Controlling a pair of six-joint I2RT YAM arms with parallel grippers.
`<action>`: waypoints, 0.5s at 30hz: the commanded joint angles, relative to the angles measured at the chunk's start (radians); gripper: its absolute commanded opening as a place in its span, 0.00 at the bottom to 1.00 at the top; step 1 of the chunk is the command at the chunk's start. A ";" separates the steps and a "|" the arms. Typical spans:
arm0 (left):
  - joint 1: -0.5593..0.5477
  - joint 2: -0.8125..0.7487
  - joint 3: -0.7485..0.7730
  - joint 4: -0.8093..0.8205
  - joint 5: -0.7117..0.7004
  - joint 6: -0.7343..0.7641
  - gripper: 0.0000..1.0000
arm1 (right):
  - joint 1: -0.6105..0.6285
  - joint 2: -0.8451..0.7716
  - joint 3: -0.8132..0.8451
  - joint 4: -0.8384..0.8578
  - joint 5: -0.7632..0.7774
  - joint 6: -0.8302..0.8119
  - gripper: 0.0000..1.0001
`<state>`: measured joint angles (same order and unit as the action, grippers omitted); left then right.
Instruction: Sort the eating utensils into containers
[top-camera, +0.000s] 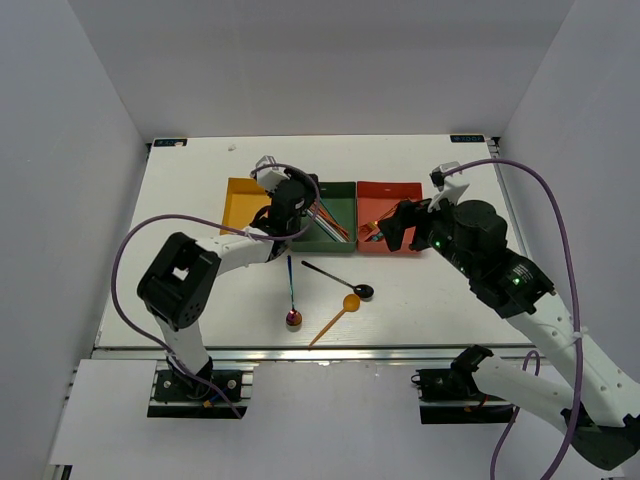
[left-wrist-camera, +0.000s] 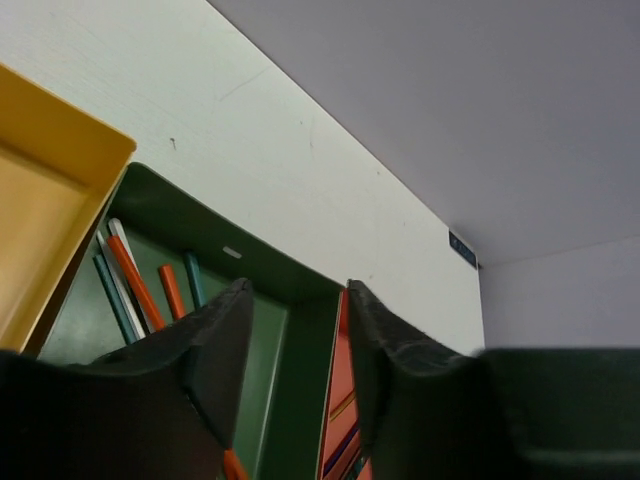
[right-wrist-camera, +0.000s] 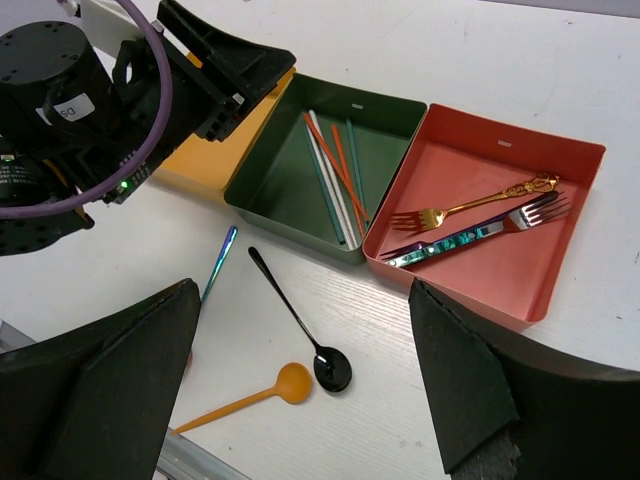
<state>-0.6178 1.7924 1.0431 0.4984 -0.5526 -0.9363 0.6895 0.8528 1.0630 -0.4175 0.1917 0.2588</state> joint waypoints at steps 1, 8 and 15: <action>-0.023 -0.048 0.047 -0.018 0.045 0.001 0.58 | 0.004 0.014 0.006 0.019 0.003 -0.003 0.89; -0.045 -0.180 0.096 -0.237 0.066 0.065 0.95 | 0.004 0.078 0.008 -0.007 0.025 0.071 0.89; -0.045 -0.306 0.334 -0.981 -0.128 0.400 0.98 | 0.054 0.189 -0.067 -0.069 0.183 0.295 0.89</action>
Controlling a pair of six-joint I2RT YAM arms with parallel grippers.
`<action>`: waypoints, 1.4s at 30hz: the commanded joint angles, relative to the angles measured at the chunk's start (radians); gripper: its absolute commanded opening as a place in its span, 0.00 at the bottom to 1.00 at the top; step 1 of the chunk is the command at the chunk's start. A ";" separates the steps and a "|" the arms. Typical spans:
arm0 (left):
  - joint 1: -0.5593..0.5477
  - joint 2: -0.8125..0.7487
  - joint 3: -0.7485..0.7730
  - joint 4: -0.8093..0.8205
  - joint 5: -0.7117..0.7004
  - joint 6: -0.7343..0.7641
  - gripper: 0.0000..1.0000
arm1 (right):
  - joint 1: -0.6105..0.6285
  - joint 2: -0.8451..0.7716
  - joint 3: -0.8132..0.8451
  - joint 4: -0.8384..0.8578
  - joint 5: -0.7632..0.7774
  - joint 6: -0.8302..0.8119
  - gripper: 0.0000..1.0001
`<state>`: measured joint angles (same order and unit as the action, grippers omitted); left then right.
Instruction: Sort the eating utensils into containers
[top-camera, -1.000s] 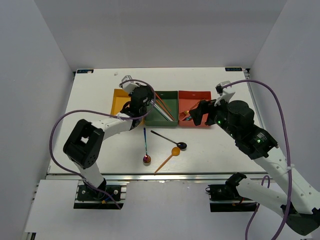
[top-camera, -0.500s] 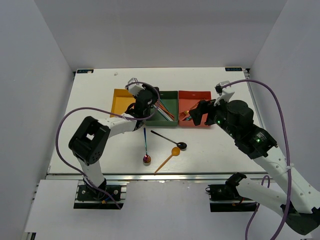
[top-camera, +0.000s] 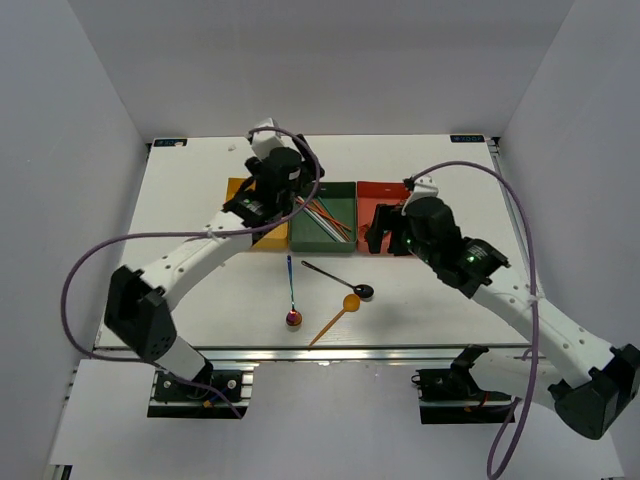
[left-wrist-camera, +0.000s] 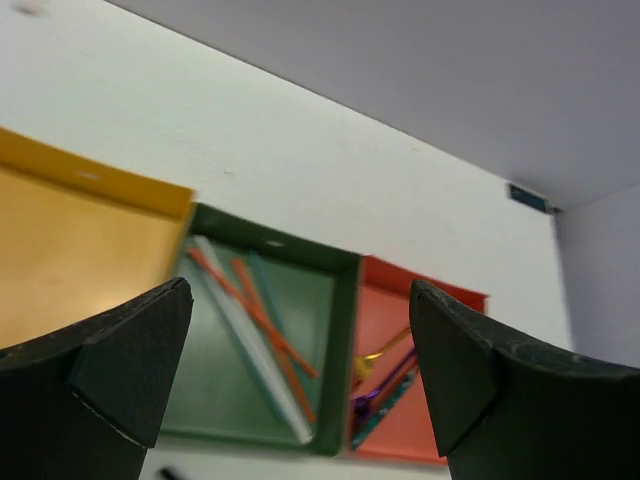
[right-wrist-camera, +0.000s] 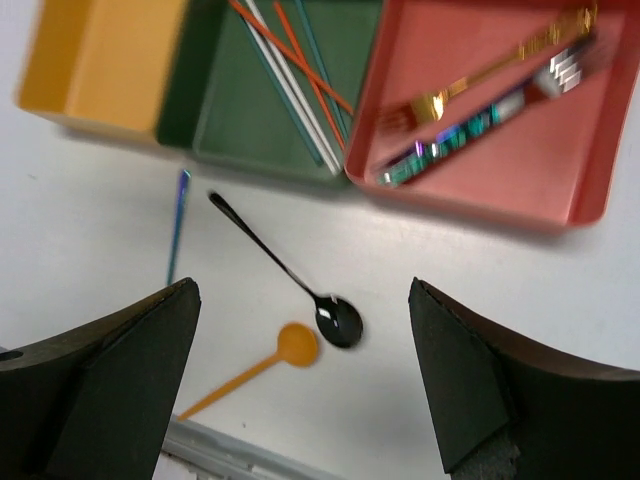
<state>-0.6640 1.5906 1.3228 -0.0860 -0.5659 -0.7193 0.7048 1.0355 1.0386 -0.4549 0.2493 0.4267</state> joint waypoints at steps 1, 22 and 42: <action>0.001 -0.153 0.040 -0.446 -0.138 0.181 0.98 | 0.057 0.005 -0.060 -0.024 0.168 0.148 0.89; 0.010 -0.848 -0.550 -0.669 -0.479 0.110 0.98 | 0.659 0.771 0.318 -0.753 0.435 1.293 0.89; 0.007 -0.908 -0.559 -0.658 -0.416 0.126 0.98 | 0.605 0.845 0.110 -0.350 0.309 1.249 0.35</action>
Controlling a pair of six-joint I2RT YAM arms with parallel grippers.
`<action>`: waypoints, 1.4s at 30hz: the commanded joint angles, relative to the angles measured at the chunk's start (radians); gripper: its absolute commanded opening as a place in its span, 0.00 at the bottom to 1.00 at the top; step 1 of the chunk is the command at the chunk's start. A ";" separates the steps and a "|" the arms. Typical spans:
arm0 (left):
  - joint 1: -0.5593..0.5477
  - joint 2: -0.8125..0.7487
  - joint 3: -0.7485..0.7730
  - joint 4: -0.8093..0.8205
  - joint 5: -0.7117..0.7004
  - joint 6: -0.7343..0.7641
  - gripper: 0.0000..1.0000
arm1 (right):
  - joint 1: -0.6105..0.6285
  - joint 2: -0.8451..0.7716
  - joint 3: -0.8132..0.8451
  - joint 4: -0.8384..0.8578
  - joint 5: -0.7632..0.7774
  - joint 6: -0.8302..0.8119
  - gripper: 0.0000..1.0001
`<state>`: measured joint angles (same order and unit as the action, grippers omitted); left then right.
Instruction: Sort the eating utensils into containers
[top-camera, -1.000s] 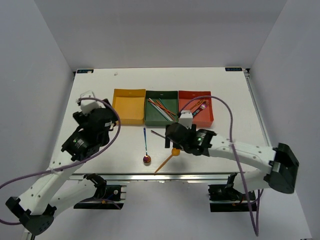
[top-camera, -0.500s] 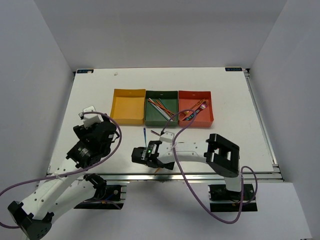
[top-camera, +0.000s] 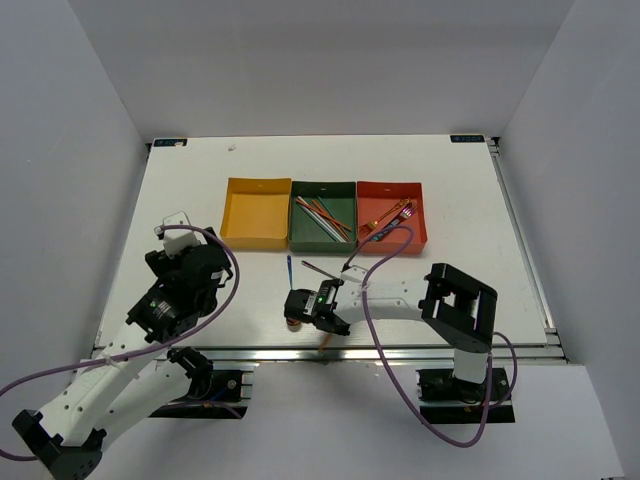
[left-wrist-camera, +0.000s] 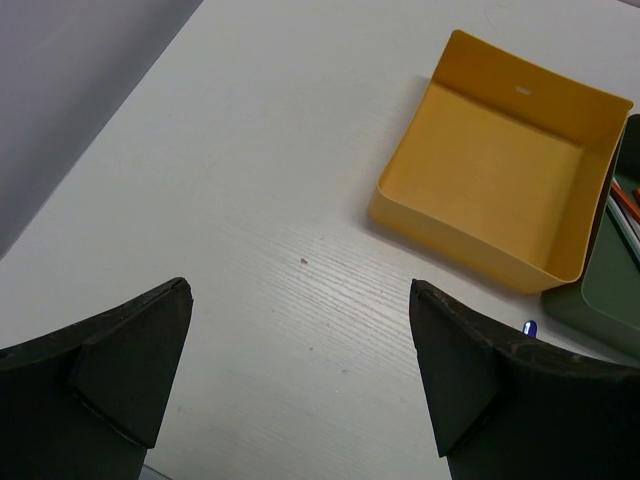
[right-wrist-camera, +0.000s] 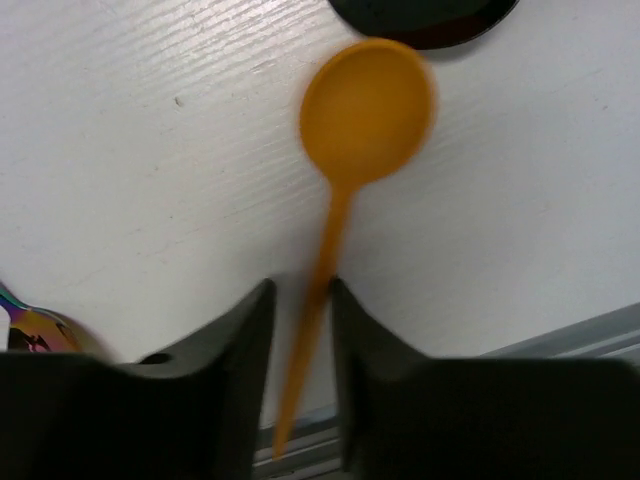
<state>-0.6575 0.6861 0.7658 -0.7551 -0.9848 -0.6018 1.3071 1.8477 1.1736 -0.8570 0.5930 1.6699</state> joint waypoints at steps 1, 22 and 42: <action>0.001 -0.005 -0.002 0.011 0.002 0.007 0.98 | 0.003 0.031 -0.023 0.055 -0.039 0.007 0.29; 0.001 -0.140 0.027 -0.082 -0.143 -0.118 0.98 | -0.211 -0.108 0.222 0.771 -0.427 -1.227 0.00; 0.001 -0.157 -0.008 0.007 -0.038 -0.016 0.98 | -0.450 0.488 1.046 0.536 -0.674 -1.754 0.04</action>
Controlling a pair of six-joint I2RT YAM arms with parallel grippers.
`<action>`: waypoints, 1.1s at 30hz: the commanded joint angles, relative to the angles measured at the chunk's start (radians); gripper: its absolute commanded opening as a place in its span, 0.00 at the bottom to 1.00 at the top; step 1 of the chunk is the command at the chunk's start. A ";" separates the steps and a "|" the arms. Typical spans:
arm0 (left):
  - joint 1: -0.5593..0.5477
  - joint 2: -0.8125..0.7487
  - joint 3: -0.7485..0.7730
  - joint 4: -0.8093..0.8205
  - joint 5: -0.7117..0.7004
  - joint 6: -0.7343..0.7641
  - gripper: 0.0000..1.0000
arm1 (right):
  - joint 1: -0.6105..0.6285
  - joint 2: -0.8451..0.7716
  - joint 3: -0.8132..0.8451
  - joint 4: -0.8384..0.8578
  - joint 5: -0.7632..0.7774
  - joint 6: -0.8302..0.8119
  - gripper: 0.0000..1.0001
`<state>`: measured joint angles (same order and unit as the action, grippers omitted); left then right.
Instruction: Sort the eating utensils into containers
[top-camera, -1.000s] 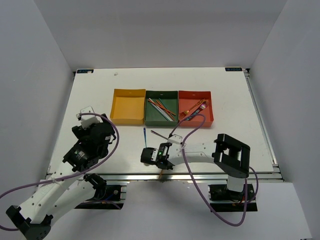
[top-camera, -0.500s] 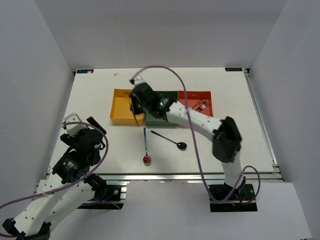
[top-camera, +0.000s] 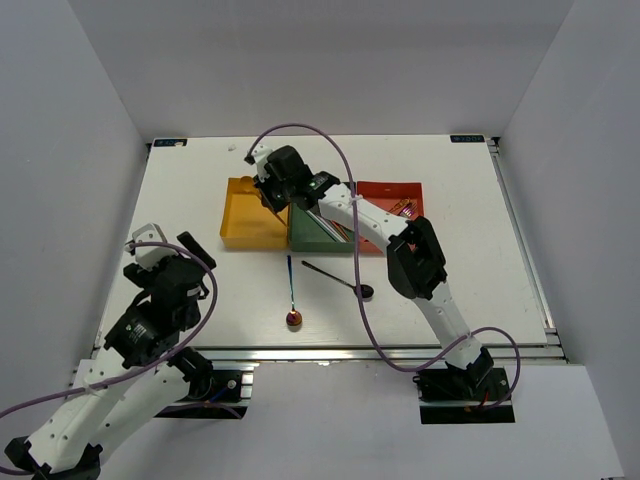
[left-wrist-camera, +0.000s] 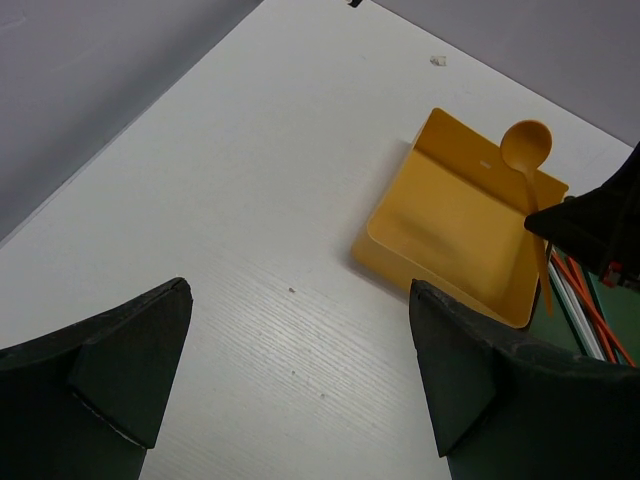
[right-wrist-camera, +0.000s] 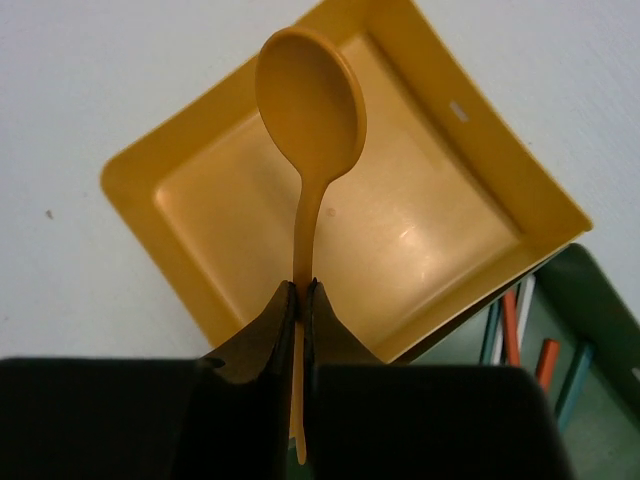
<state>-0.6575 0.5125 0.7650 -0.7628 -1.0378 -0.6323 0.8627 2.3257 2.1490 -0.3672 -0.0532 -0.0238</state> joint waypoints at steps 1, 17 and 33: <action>0.001 0.020 -0.009 0.016 0.015 0.016 0.98 | -0.005 0.018 0.077 0.044 -0.004 -0.062 0.05; 0.002 0.017 -0.010 0.019 0.025 0.019 0.98 | -0.027 0.038 0.092 0.148 0.023 0.051 0.18; 0.001 0.008 -0.012 0.026 0.035 0.028 0.98 | 0.016 -0.199 -0.128 -0.056 0.374 0.337 0.89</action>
<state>-0.6575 0.5293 0.7601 -0.7475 -1.0054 -0.6128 0.8452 2.2993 2.1212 -0.3168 0.1181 0.1425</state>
